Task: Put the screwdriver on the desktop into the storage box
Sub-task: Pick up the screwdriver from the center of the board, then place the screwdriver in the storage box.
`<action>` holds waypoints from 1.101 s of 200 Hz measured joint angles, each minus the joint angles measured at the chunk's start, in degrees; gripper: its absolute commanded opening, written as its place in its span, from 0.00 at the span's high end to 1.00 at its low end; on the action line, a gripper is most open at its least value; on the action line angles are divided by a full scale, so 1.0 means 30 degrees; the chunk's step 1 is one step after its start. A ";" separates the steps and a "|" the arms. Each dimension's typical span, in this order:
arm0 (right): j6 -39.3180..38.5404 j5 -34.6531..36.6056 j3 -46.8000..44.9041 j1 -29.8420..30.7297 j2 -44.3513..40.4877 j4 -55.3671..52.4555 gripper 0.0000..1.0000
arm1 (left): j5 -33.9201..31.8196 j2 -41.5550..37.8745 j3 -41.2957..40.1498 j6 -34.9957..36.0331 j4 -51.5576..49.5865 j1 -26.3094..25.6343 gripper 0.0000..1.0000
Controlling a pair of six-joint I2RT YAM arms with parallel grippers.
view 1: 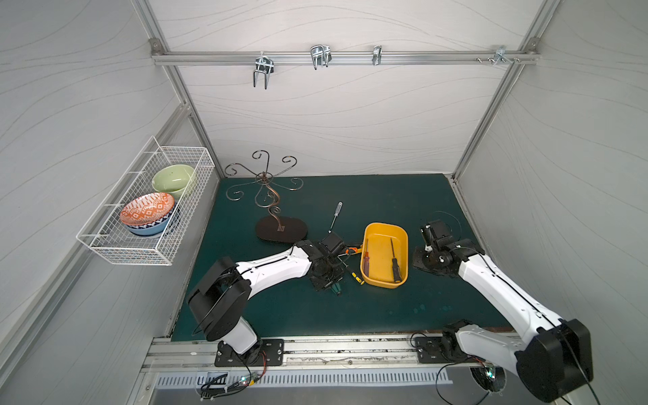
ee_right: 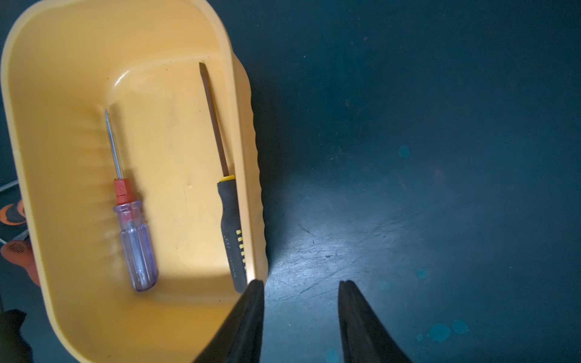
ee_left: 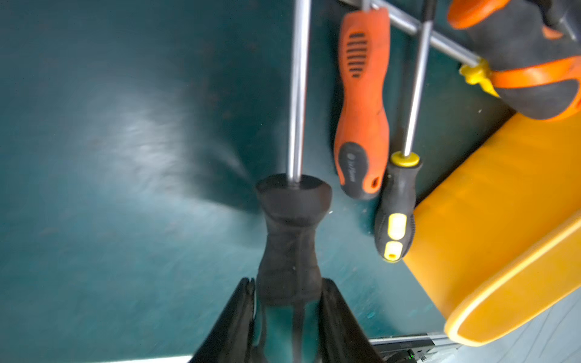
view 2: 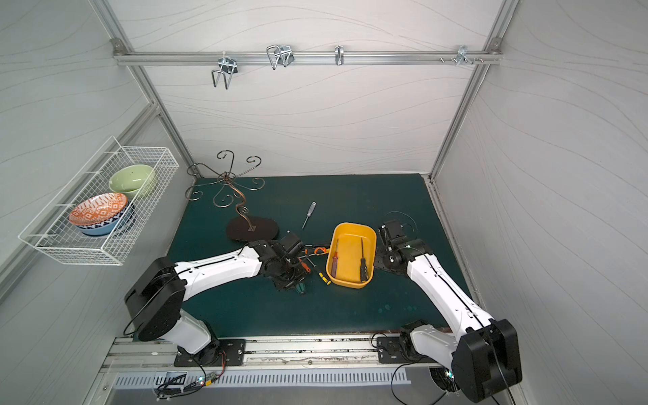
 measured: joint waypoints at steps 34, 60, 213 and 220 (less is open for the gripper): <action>0.0000 0.0000 0.0000 0.0000 -0.0007 0.0007 0.58 | -0.0780 -0.1042 -0.1005 -0.0641 -0.1158 0.0379 1.00; 0.0007 0.0000 0.0000 0.0000 -0.0051 0.0000 0.58 | -0.1231 -0.1464 -0.1559 -0.0794 -0.1588 0.0510 1.00; 0.0299 0.0517 0.0087 -0.0160 -0.2412 -0.1020 0.57 | -0.2798 -0.2703 0.3723 0.8102 -0.1173 -0.1909 1.00; 0.0350 0.0561 0.0087 -0.0175 -0.2688 -0.1202 0.57 | -0.2470 -0.1902 0.4648 0.8896 -0.1005 -0.2098 1.00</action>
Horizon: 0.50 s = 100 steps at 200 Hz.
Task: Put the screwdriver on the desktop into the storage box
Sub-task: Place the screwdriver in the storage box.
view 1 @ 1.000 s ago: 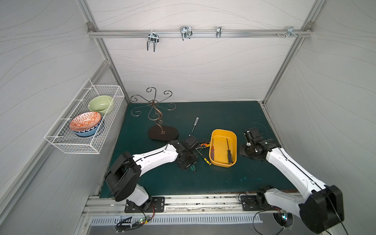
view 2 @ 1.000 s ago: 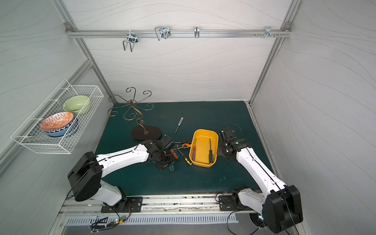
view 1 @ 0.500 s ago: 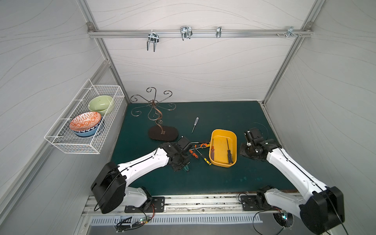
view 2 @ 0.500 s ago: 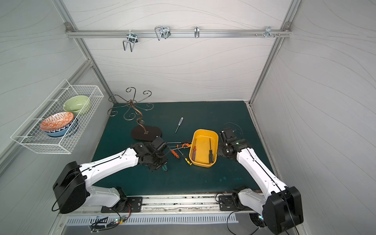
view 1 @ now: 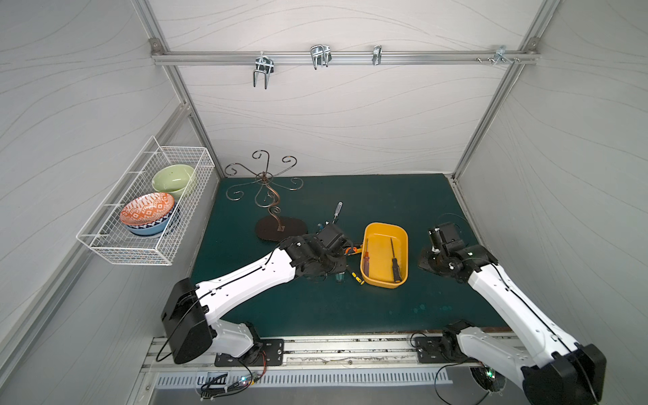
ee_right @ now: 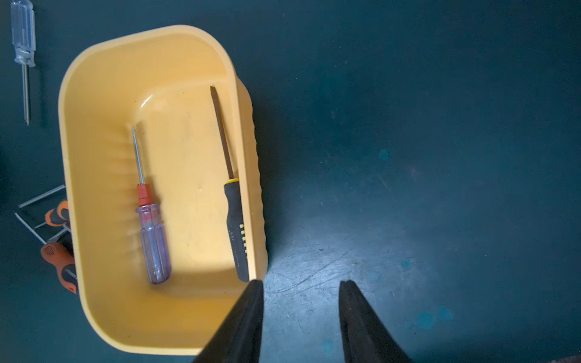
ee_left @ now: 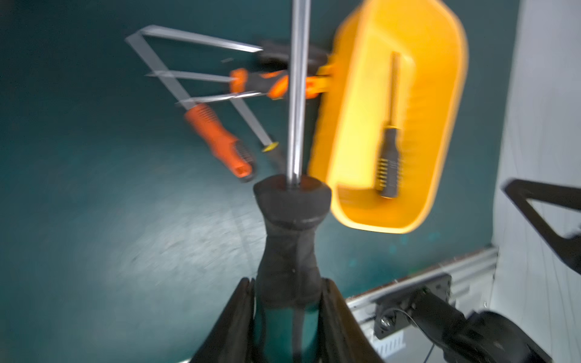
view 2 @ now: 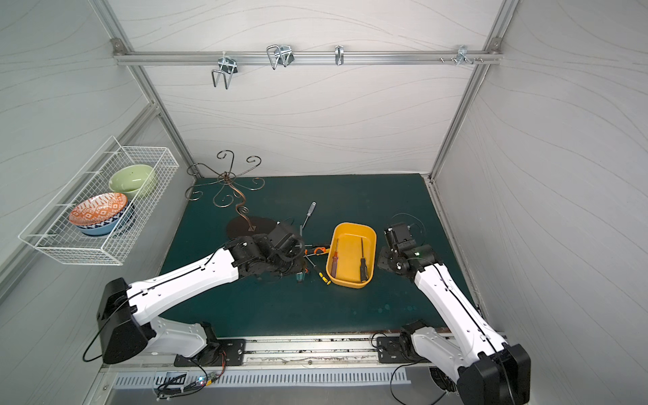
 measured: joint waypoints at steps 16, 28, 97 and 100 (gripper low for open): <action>0.0117 0.0175 0.0000 0.0000 -0.0619 -0.0357 0.57 | 0.0663 0.1610 0.1690 0.1457 0.0131 -0.0372 1.00; 0.0168 0.0284 0.0000 -0.0007 -0.1078 -0.0699 0.57 | 0.1107 0.2856 0.2892 0.2382 0.0066 -0.0648 1.00; 0.0488 0.0437 0.0000 -0.0036 -0.2186 -0.1719 0.57 | 0.2324 0.9632 0.9049 0.4663 -0.2448 -0.1253 1.00; 0.0495 0.0437 0.0000 -0.0036 -0.2186 -0.1734 0.57 | 0.2302 0.9755 0.9173 0.4656 -0.2535 -0.1253 1.00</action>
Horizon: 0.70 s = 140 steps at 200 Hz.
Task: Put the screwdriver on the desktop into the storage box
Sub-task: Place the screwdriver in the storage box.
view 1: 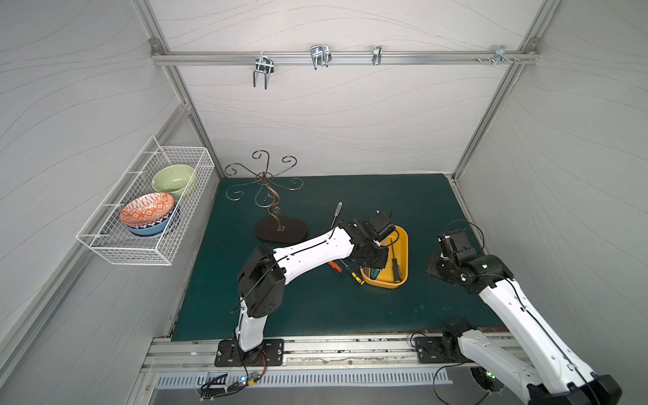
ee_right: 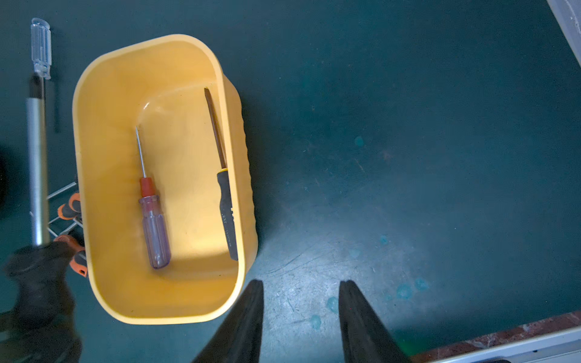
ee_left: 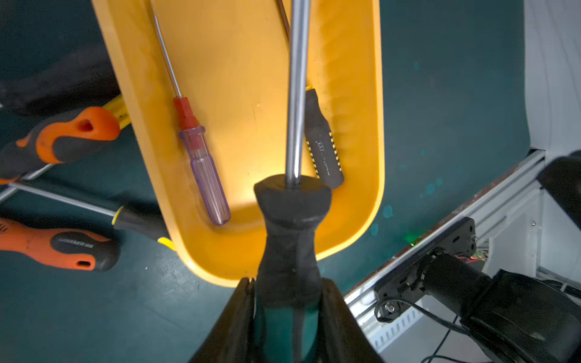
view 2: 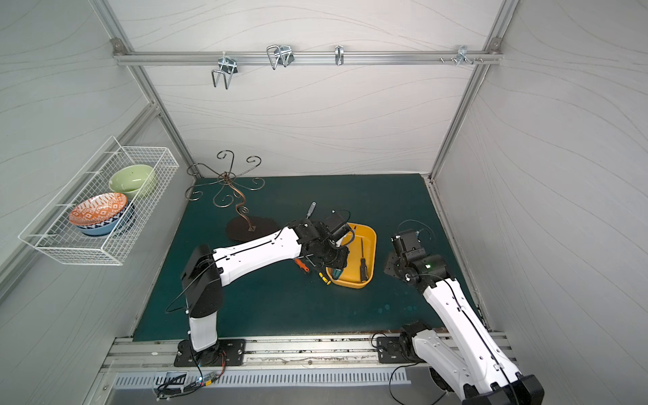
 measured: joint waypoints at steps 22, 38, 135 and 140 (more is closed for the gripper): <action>0.0117 -0.0007 -0.0007 0.0000 -0.0029 -0.0044 0.57 | -0.0364 0.1100 0.0903 -0.0342 -0.0605 -0.0022 1.00; 0.0175 -0.0015 -0.0051 0.0000 -0.0080 -0.0044 0.57 | -0.0692 0.1712 0.1377 -0.0794 -0.0809 -0.0022 1.00; 0.0299 -0.0022 -0.0255 0.0000 -0.0095 -0.0022 0.56 | -0.1362 0.4940 0.3024 -0.3716 -0.0903 -0.0015 0.68; 0.0299 -0.0022 -0.0255 0.0000 -0.0095 -0.0022 0.56 | -0.1384 0.5020 0.3031 -0.3752 -0.0860 -0.0015 0.65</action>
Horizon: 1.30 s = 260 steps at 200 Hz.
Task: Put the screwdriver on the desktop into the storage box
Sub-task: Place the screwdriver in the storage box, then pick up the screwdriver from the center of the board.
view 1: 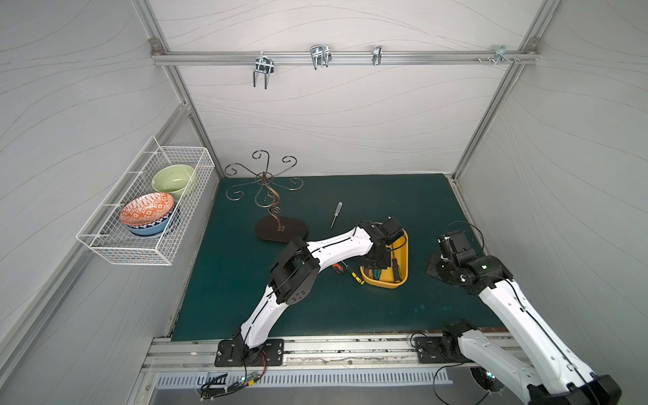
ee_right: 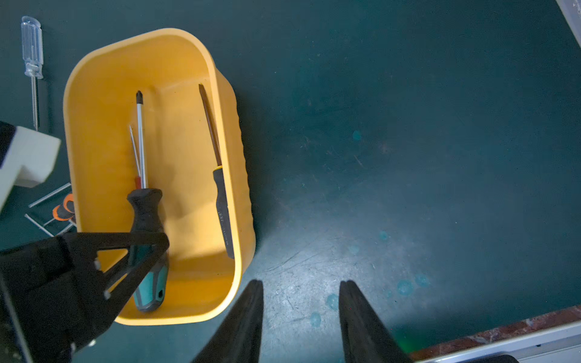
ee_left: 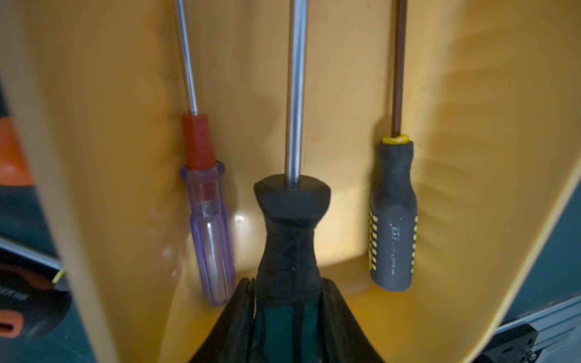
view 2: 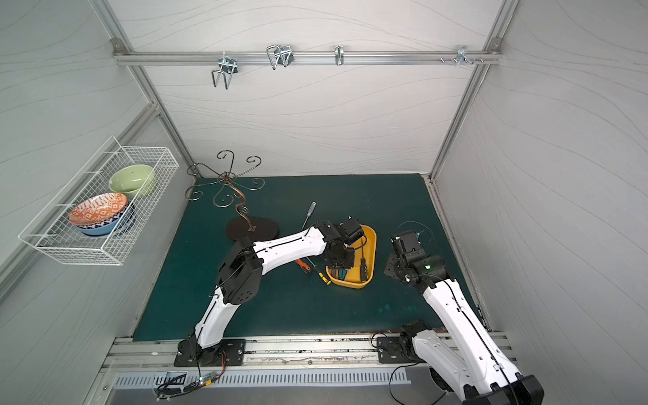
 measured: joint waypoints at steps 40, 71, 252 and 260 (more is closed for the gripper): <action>-0.0044 -0.0168 -0.0335 0.0000 0.0102 0.0175 0.52 | -0.0561 0.0131 0.0182 -0.0131 0.0408 0.0000 0.49; -0.0095 -0.0444 -0.0546 0.0000 0.0437 0.0335 0.47 | -0.1144 -0.0248 -0.0204 -0.0204 0.1275 -0.0007 0.45; -0.3657 -0.2608 0.8976 1.1584 1.4396 0.2761 0.44 | -0.8327 -2.5471 -2.3554 -0.5595 0.6557 0.7890 0.53; -0.3942 -0.2783 0.9581 1.1897 1.5220 0.2834 0.44 | -0.8327 -2.6505 -2.4239 -0.5931 0.6324 0.8327 0.52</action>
